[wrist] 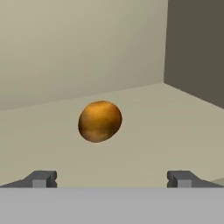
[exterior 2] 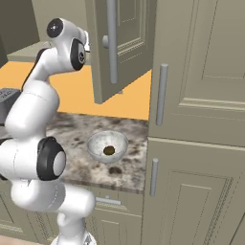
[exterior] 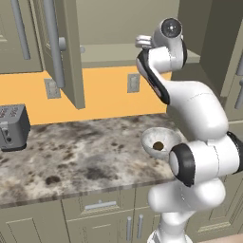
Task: Open the cabinet. Pick the kiwi and mango from the cabinet and place them into the bowl. Then close the cabinet.
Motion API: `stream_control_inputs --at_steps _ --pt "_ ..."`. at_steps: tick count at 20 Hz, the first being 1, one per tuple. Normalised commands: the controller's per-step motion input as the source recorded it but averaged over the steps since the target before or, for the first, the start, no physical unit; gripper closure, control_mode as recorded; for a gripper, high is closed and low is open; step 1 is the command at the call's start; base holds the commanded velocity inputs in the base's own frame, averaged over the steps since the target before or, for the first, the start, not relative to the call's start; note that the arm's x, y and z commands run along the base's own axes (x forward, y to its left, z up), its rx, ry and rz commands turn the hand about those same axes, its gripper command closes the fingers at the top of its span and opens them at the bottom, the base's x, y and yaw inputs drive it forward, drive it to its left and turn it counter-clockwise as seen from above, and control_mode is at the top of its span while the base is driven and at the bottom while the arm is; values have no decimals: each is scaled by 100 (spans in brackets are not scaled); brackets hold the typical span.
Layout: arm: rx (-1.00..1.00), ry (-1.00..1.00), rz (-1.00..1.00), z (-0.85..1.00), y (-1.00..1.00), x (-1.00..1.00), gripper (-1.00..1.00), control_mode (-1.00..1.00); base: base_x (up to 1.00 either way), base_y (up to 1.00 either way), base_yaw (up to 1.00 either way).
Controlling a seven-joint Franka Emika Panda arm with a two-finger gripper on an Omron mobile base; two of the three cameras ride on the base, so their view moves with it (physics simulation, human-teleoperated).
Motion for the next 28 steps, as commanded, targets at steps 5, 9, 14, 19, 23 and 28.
stream_control_inputs --at_steps 5,9,14,19,23,28 --pt "0 4 0 -1 0 67 -100 -100 0 0 0" --pt "0 5 0 -1 0 68 -100 -100 0 0 0" --pt "0 4 1 -13 0 64 -100 -100 0 0 0" --pt "-1 1 3 -28 -1 57 -100 -100 0 0 0" --pt "-3 0 4 -33 -3 29 100 -100 0 0 0" --pt "0 0 0 0 0 -10 100 -100 0 0 0"
